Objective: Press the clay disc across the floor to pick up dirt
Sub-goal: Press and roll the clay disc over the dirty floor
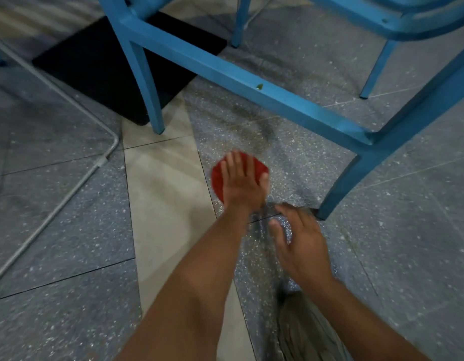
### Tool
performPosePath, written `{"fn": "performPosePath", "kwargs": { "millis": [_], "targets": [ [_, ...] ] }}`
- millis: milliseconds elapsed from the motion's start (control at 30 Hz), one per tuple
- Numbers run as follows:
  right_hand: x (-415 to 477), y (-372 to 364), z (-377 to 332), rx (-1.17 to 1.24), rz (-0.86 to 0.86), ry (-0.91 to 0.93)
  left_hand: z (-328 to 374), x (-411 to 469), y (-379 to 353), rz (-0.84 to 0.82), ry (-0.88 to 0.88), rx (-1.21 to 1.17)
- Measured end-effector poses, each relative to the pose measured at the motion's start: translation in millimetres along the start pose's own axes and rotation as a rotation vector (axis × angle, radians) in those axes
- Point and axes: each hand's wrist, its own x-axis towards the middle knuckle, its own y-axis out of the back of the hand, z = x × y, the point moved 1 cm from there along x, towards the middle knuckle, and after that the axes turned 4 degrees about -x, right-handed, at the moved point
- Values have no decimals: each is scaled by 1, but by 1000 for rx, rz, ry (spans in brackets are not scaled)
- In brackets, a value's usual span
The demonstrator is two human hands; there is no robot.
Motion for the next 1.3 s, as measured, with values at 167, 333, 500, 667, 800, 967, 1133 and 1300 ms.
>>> {"fn": "performPosePath", "kwargs": {
  "millis": [167,333,500,667,800,967,1133,1300],
  "targets": [
    [5,5,-12,-41,-21,-34,31,-83,-26,-142,-517,279],
    [1,5,-19,-63,-27,7,-24,-182,-34,-61,-656,23],
    [-10,2,-17,-61,-99,-11,-140,-230,-8,6,-479,77],
    [-17,4,-18,-92,-114,-17,-203,-174,25,126,100,27],
    [-27,3,-31,-121,-114,50,-142,-108,26,112,463,-123],
    [-28,2,-45,-103,-111,106,-47,-128,-21,13,-145,-51],
    [-32,-2,-58,-129,-187,106,-68,-260,-34,-115,-477,-11],
    [-37,-14,-77,-116,-252,147,-194,-360,-8,-17,-258,97]
  ]
}}
